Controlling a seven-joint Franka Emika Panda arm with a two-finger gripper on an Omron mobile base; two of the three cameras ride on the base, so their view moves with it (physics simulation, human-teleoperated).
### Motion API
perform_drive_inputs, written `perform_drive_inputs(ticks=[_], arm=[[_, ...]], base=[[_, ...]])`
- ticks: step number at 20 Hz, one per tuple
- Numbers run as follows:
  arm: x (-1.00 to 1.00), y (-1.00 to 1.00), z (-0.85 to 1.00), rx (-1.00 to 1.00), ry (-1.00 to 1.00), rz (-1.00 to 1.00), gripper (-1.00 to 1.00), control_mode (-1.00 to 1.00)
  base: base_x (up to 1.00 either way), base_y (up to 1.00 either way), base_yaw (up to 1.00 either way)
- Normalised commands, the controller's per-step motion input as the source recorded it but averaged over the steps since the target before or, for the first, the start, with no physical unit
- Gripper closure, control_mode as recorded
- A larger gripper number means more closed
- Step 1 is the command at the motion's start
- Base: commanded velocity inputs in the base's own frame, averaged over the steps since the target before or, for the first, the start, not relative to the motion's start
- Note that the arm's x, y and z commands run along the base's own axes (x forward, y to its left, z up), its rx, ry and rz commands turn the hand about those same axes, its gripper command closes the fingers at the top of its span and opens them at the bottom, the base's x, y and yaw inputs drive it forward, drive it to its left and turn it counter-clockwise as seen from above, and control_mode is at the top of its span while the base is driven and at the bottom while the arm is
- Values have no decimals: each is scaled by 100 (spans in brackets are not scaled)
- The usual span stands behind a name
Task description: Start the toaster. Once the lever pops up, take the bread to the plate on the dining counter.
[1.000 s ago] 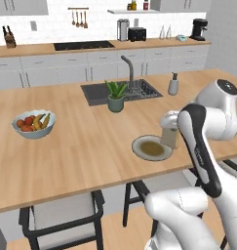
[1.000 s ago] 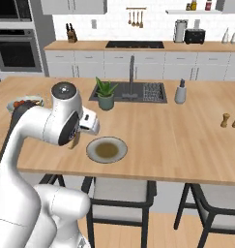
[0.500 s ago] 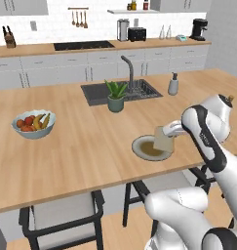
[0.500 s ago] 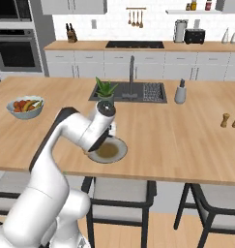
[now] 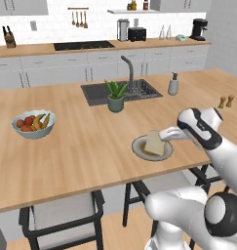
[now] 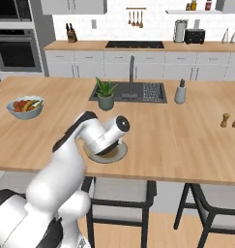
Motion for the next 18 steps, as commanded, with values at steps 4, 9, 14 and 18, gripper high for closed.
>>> perform_drive_inputs(ticks=[4,9,14,18], arm=[[52,0,-34,12,0,0,100,-100],[47,0,-41,5,0,0,100,-100],[25,0,-35,0,0,0,100,-100],[22,0,-32,0,0,0,100,-100]], base=[[0,0,0],[0,0,0],[0,0,0],[0,0,0]])
